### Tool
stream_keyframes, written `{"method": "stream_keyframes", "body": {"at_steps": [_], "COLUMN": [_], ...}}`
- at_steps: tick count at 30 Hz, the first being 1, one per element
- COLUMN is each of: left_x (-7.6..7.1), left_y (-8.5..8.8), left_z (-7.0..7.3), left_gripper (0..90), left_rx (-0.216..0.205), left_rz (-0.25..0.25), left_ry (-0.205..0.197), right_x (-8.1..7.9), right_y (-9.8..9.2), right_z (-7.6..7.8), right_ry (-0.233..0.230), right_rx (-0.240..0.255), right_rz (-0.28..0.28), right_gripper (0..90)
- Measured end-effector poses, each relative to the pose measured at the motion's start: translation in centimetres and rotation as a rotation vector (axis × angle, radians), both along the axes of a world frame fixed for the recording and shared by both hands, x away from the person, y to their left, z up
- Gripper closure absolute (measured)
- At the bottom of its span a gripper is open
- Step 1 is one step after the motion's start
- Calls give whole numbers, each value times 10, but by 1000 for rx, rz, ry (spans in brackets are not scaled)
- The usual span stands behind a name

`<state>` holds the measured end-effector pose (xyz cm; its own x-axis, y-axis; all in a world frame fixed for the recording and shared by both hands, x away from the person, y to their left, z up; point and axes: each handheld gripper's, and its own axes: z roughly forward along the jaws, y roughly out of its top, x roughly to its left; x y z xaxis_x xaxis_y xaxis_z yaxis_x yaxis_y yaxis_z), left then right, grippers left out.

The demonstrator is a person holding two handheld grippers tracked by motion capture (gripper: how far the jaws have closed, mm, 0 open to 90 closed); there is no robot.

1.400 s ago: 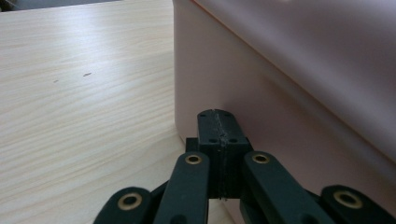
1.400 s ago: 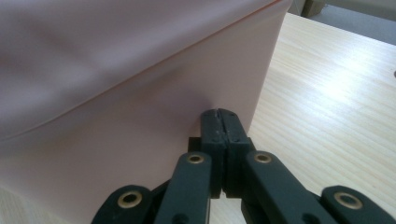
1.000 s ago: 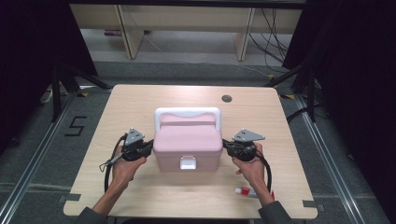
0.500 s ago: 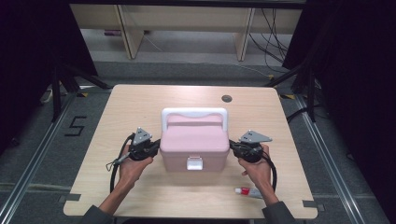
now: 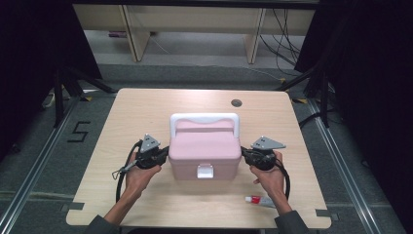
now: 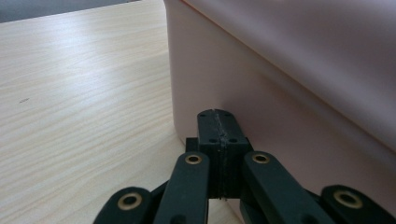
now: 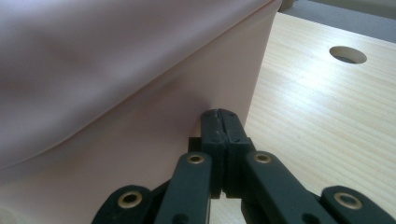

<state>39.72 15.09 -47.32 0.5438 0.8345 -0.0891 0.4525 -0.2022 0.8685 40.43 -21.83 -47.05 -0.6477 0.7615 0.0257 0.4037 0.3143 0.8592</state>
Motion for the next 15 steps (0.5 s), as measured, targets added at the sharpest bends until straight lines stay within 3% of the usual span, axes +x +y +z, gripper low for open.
{"method": "stream_keyframes", "body": {"at_steps": [7, 9, 10, 11, 12, 15], "left_x": [0, 1, 4, 4, 6, 10], "left_y": [1, 2, 7, 7, 11, 17], "left_z": [0, 0, 2, 2, 6, 10], "left_gripper": [897, 882, 822, 802, 792, 752], "left_rx": [2, 2, -2, -2, -16, -23], "left_rz": [-10, -12, -23, -23, -16, -27], "left_ry": [4, 19, 31, 31, 31, 47], "right_x": [-1, -2, -1, -1, -4, -5], "right_y": [-2, -2, -4, -4, -5, -8], "right_z": [0, 1, 3, 3, 5, 5], "right_ry": [-7, 4, -29, -29, 13, 14], "right_rx": [-1, 3, -26, -26, 3, 1], "right_rz": [-5, -24, -23, -23, -56, -69], "right_gripper": [887, 838, 778, 778, 739, 694]}}
